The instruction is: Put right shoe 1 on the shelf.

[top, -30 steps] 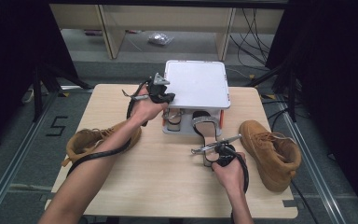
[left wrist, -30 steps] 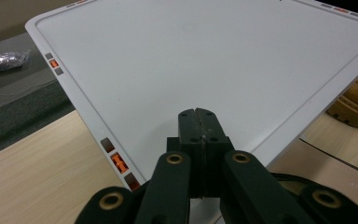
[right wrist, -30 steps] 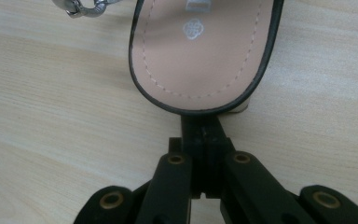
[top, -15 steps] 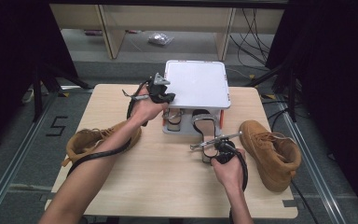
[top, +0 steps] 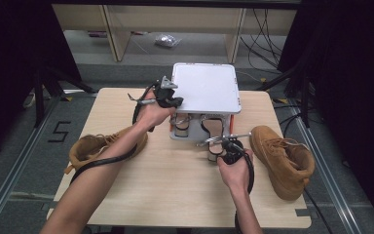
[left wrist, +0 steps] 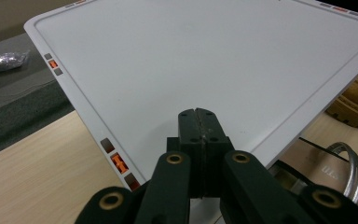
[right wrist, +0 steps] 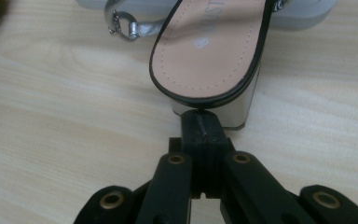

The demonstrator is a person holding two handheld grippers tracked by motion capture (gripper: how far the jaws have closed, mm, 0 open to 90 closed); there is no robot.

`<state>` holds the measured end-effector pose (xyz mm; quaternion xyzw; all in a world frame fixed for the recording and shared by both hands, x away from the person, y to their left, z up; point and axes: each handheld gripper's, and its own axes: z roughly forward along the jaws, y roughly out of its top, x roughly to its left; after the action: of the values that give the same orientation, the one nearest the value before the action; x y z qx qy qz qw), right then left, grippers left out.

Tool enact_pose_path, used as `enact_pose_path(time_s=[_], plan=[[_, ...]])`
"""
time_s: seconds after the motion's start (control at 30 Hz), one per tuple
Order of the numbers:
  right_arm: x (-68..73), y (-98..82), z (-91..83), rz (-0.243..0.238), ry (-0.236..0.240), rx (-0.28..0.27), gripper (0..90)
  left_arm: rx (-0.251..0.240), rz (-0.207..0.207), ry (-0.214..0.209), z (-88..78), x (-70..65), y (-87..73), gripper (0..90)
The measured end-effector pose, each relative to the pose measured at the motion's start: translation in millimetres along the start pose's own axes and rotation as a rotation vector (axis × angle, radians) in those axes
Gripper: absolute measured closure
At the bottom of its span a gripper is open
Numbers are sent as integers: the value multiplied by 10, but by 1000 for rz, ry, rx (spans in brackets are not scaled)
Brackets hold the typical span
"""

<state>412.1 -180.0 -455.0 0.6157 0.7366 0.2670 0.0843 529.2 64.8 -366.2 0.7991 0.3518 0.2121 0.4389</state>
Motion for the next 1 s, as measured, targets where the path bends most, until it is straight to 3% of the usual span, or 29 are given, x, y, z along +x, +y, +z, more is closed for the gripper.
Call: enact_pose_path(time_s=[0.1,0.13,0.27,0.4,0.43,0.47,0.57,0.9,0.93,1.0], plan=[[27,35,4,23,-12,-15,900,-1,-2,0,0,0,0,900],[15,58,8,2,-15,-15,900,-1,-3,0,0,0,-1,900],[44,181,27,15,-14,-46,900,1,0,1,0,-1,1,900],[43,280,59,-4,-27,-65,900,0,-4,-3,1,3,1,900],[71,296,68,22,-18,-60,900,0,-4,-3,1,3,1,900],[47,318,76,-17,-23,-66,900,0,-3,-3,1,3,1,900],[48,356,101,-4,2,-62,900,0,-2,-3,1,2,1,900],[33,473,197,-11,-17,-91,900,2,0,-3,1,3,3,900],[57,486,212,22,-15,-90,900,2,0,-3,1,2,3,900],[56,502,230,22,-16,-99,900,3,3,-2,1,2,3,900]])
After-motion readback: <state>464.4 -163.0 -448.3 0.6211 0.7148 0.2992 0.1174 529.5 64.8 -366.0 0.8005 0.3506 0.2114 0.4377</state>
